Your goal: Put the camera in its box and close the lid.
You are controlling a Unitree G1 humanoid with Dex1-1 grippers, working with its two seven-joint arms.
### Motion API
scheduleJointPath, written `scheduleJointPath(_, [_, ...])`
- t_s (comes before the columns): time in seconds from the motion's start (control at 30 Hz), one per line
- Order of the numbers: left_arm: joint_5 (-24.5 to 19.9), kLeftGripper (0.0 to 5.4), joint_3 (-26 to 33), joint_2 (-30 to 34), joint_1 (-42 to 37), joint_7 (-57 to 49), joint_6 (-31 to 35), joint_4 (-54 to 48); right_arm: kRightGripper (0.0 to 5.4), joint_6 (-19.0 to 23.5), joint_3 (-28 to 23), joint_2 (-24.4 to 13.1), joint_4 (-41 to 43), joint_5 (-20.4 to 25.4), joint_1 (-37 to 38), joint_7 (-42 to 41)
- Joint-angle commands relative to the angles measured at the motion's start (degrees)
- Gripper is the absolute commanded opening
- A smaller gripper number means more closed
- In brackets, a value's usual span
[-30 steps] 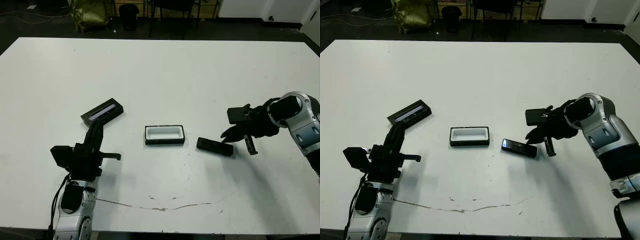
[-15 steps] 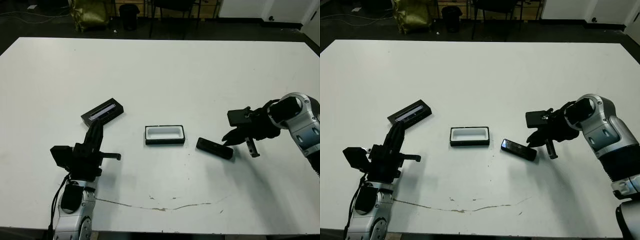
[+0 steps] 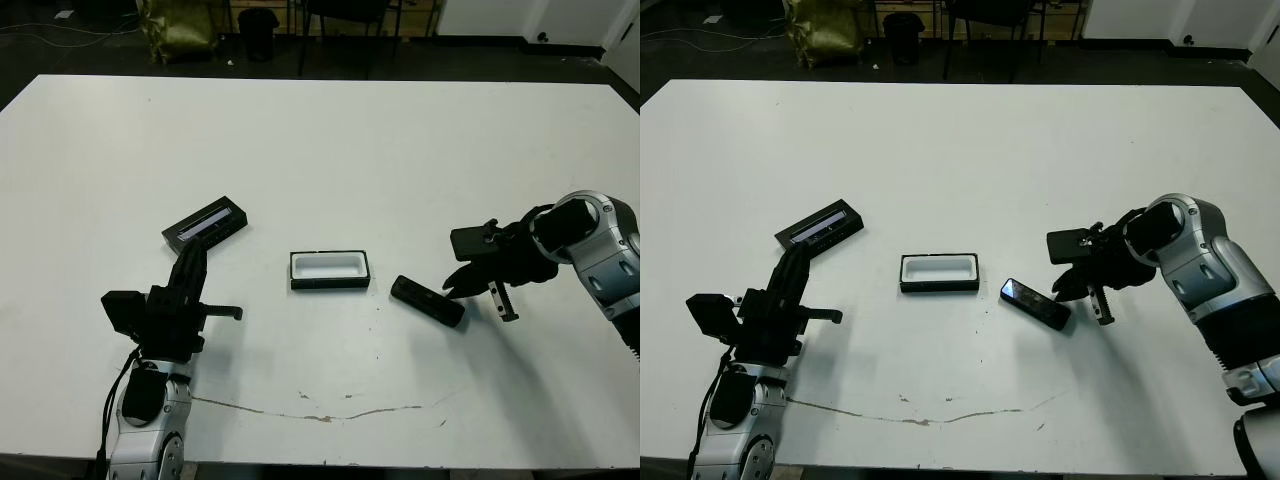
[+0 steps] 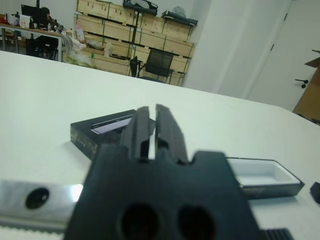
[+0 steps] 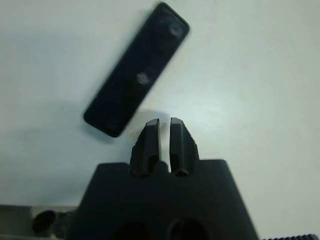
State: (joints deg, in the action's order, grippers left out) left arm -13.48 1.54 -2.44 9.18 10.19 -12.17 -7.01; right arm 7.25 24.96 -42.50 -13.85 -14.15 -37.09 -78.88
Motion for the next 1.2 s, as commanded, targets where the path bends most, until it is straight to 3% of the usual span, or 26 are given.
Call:
scheduleJointPath(0.03, [0.69,0.02,0.11,0.28,0.57,-0.35,0.30,0.89,0.00,-1.37,-0.53,-1.88,0.75,-3.37,1.97,5.13])
scheduleJointPath(0.37, [0.26,0.02,-0.07,0.12,0.83,-0.11,0.20,0.78,0.00,-3.98,-5.46,-4.59,3.67,-4.89,3.74,14.11])
scheduleJointPath(0.5, [1.03,0.02,-0.22,0.14,0.95,-0.70,0.32,0.51,0.00,-4.40,-9.85,-5.04,5.86,-0.90,4.49,15.23])
scheduleJointPath(0.63, [0.67,0.02,-0.11,0.38,0.54,0.36,-1.18,1.77,0.00,-0.92,-16.70,-4.16,10.45,7.82,7.14,15.45])
scheduleJointPath(0.77, [1.02,0.02,-0.45,0.06,1.04,-0.83,0.55,0.40,0.00,-0.16,-21.64,-3.84,18.06,12.76,12.59,18.68])
scheduleJointPath(0.93, [0.62,0.02,-0.39,0.28,0.67,0.07,-0.91,1.49,0.00,5.56,-27.01,-3.43,32.36,13.35,21.68,25.82])
scheduleJointPath(1.07, [0.40,0.02,-0.43,0.13,0.97,-0.46,0.45,0.75,0.00,4.24,-29.42,-2.15,38.54,12.25,30.12,31.18])
scheduleJointPath(1.2, [0.43,0.02,-0.51,0.30,1.20,-0.51,1.28,-0.03,0.00,5.73,-31.11,-1.08,41.78,14.29,36.56,33.28])
